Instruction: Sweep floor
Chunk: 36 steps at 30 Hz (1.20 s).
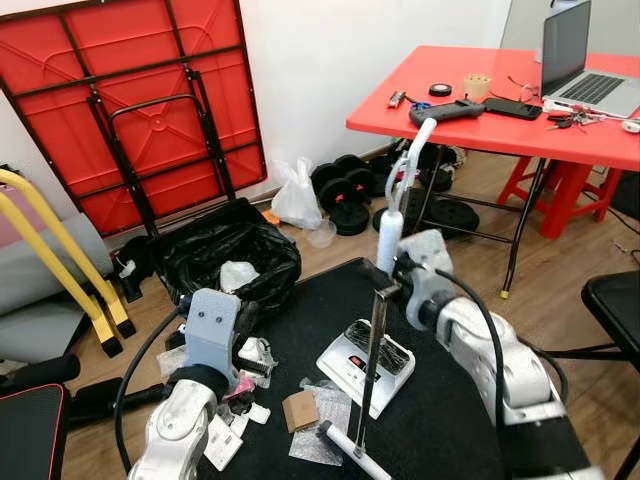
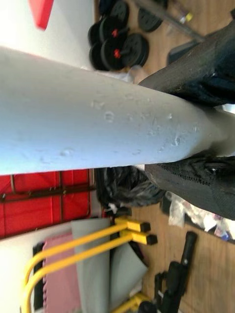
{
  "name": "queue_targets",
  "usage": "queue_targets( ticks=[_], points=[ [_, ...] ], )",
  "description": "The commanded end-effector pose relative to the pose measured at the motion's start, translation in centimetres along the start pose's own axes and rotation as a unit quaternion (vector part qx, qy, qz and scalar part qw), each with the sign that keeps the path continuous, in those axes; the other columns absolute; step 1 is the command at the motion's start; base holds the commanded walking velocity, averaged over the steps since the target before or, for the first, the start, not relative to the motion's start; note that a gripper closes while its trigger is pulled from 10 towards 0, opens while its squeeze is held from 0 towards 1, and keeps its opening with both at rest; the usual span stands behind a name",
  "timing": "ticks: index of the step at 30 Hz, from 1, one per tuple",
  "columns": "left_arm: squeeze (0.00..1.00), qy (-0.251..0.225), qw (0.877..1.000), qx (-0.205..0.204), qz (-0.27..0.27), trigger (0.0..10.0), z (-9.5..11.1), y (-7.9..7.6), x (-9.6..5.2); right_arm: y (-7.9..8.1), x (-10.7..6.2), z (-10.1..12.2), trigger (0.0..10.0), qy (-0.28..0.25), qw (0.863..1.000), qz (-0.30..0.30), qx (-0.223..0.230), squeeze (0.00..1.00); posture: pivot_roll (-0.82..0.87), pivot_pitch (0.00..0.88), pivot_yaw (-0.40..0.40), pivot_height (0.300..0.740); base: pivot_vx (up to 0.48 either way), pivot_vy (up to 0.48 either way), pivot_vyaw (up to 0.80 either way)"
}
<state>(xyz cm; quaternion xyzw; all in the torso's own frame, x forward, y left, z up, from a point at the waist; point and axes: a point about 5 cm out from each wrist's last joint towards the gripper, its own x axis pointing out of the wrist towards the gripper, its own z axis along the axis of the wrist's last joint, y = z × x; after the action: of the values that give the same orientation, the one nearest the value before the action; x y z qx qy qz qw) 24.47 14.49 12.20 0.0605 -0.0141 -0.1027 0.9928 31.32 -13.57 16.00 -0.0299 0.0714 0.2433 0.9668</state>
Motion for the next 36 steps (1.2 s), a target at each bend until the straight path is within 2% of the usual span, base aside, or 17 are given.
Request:
queue_targets(
  ticks=[1,18,26,36],
  points=[
    [0.00,-0.010,0.996,0.006,0.093,10.0,0.3,2.6,0.9,3.0,0.5,2.5,10.0,-0.163,0.983,0.084,0.019,0.00,-0.04,0.000,0.003,0.740,0.000,0.000,0.00],
    [0.00,-0.003,0.993,0.018,0.118,10.0,0.1,3.5,0.8,2.8,0.7,2.9,10.0,-0.163,0.982,0.094,0.022,0.00,-0.04,0.000,0.004,0.740,0.000,0.000,0.00],
    [0.00,0.004,0.990,0.030,0.141,10.0,-0.3,4.4,0.7,2.6,0.7,2.8,10.0,-0.182,0.978,0.095,0.017,0.00,-0.04,0.000,0.004,0.740,0.000,0.000,0.00],
    [0.00,0.005,0.989,0.031,0.144,10.0,-0.4,4.5,0.6,2.4,0.7,2.9,10.0,-0.188,0.977,0.095,0.022,0.00,-0.04,0.000,0.005,0.740,0.000,0.000,0.00]
  ],
)
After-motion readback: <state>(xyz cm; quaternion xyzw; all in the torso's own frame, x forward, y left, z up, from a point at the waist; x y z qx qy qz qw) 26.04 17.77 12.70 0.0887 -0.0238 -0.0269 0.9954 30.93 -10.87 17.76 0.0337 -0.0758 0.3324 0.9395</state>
